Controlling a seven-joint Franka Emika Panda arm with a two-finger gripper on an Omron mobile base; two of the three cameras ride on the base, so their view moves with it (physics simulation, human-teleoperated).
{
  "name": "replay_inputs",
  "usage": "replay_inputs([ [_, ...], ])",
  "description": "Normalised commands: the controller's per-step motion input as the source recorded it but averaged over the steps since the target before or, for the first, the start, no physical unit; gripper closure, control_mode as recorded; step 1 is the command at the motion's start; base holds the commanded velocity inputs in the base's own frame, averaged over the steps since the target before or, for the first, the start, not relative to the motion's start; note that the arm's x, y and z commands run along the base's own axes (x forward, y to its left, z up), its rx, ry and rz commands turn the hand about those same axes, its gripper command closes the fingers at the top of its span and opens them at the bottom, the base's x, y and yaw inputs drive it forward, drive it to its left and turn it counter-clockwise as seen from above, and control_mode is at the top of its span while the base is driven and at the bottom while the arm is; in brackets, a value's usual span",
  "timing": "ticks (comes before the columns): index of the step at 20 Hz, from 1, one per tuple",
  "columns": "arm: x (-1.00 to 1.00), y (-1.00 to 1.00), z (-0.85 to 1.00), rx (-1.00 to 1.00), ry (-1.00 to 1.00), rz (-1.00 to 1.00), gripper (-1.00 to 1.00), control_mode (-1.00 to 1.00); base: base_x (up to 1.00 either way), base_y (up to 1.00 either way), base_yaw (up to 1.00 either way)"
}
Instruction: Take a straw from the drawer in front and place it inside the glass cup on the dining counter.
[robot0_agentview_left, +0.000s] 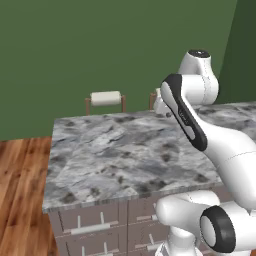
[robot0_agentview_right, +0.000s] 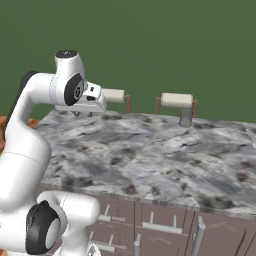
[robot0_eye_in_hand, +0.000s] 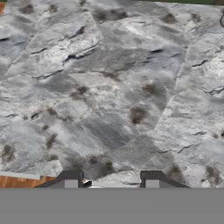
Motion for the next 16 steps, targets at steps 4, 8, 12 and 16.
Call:
replay_inputs([
  [4,-0.05,-0.04,-0.01,0.02,0.00,0.00,-1.00,-1.00,0.00,0.00,0.00],
  [8,0.00,-0.01,-0.03,0.01,0.01,0.00,-1.00,1.00,0.00,-0.01,0.00],
  [12,0.00,0.00,0.00,0.00,0.00,0.00,-1.00,1.00,-0.34,0.00,-0.10],
  [16,0.00,0.00,0.00,0.00,0.00,0.00,-1.00,1.00,-0.68,0.04,-0.30],
])
